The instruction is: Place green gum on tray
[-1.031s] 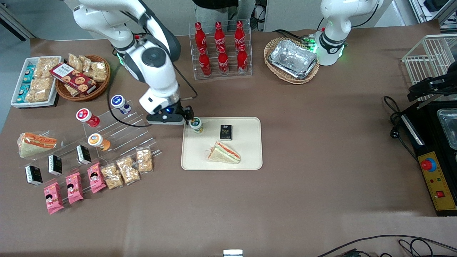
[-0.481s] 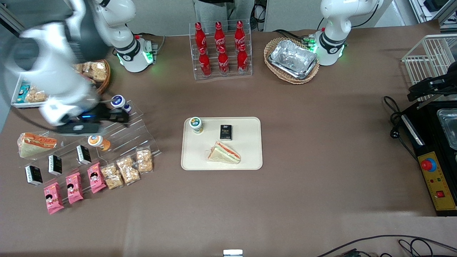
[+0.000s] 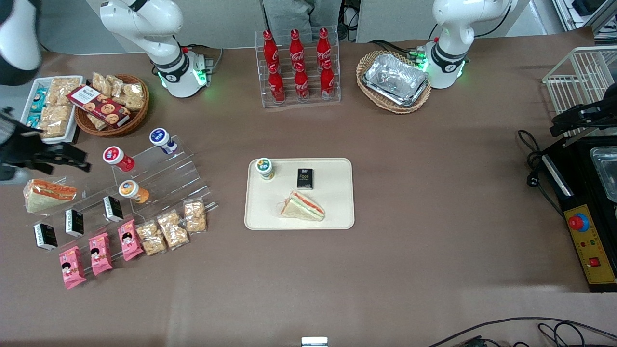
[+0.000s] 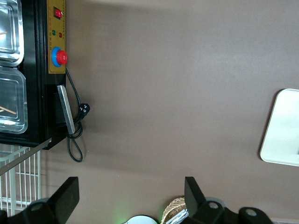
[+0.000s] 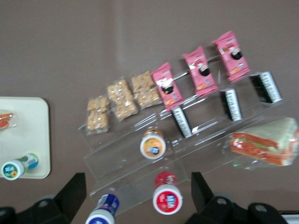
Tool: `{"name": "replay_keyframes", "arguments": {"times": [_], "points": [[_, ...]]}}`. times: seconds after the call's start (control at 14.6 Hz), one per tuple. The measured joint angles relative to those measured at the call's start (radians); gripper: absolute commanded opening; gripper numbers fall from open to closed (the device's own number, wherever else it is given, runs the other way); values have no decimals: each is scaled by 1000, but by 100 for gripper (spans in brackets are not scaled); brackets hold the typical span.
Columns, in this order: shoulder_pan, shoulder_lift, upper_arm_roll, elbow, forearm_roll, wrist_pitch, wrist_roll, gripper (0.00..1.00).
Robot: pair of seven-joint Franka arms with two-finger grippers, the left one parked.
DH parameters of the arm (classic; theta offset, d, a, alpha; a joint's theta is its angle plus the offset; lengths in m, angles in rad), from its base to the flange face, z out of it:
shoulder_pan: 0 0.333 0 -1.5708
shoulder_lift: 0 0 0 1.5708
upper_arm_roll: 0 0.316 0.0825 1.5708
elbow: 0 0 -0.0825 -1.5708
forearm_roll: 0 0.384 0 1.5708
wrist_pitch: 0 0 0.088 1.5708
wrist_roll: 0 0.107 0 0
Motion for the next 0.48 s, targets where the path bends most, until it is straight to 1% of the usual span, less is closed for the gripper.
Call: {"name": "replay_keyframes", "arguments": {"times": [0.14, 0.27, 0.48], "points": [[-34, 1, -1, 35, -12, 0, -16, 100], [-38, 4, 0, 59, -30, -1, -17, 100], [-38, 6, 1, 68, -36, -2, -17, 100]]}}
